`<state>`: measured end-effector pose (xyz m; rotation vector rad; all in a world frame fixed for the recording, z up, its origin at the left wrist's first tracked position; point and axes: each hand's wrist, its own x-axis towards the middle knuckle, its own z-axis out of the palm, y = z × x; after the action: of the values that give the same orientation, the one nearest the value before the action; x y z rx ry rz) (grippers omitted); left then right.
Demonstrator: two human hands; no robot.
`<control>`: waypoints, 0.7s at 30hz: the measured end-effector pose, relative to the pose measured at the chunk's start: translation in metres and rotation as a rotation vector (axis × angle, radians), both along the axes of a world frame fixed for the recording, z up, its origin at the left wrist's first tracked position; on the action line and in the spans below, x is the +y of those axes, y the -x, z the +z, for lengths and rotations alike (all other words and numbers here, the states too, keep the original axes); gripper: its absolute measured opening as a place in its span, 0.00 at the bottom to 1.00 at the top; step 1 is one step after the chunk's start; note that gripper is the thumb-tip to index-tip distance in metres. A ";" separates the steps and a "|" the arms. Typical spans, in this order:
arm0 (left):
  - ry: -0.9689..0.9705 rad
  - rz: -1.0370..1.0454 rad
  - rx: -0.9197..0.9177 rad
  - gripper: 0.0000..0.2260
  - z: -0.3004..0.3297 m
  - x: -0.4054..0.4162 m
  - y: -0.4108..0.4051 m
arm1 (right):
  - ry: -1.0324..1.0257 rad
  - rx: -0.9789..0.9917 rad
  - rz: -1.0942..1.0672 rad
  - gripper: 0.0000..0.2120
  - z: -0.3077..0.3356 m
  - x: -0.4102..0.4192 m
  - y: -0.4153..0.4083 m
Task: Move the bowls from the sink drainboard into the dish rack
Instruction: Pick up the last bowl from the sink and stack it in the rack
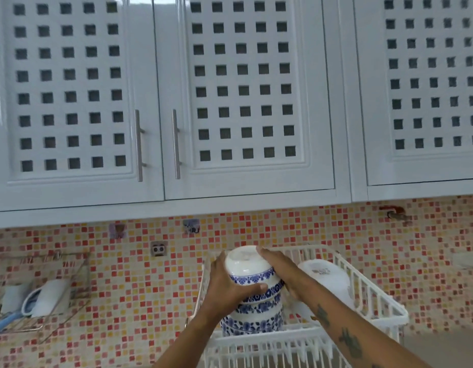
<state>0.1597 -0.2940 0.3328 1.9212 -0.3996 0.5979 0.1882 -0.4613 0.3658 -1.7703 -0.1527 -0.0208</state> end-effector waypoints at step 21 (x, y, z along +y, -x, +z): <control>0.322 -0.148 0.596 0.45 -0.008 0.012 -0.013 | -0.085 0.139 -0.038 0.34 -0.035 0.009 -0.013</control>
<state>0.1729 -0.2817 0.3247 1.6428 -0.0536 -0.0236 0.2016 -0.4523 0.3304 -1.6835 -0.0173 0.0676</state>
